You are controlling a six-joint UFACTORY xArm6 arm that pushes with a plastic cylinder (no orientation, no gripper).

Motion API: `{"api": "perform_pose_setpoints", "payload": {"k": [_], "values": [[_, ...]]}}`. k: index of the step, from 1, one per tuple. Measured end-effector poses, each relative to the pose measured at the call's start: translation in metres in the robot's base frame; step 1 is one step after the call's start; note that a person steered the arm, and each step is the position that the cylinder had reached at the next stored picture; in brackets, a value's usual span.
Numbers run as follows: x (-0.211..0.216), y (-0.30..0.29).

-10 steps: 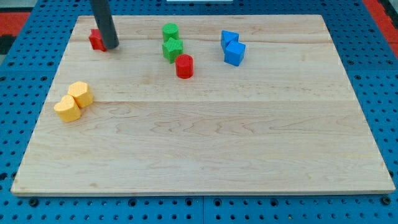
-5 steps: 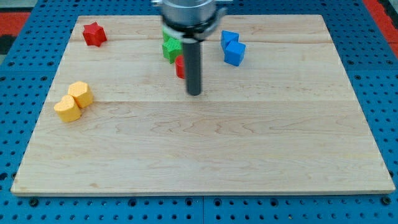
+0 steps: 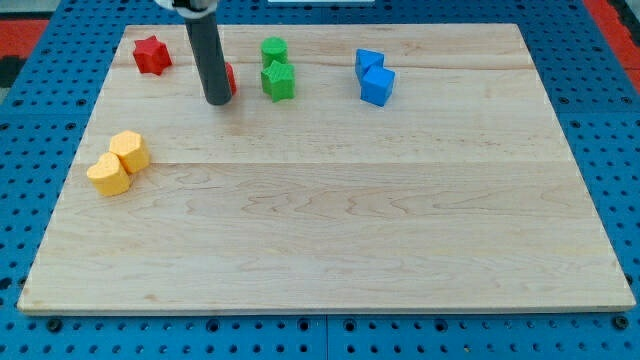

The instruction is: Move the red circle to the right side of the red star

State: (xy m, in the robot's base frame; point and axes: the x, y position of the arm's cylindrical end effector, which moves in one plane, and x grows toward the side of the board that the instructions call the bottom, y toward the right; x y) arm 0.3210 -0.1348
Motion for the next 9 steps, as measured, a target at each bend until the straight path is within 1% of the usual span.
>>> {"api": "perform_pose_setpoints", "payload": {"k": [2,3,5,6,7,8,9], "values": [[0.000,0.036],[-0.013,0.007],[-0.031,0.029],[-0.045,-0.025],[-0.051,-0.058],[-0.051,-0.043],[-0.051,-0.041]]}}
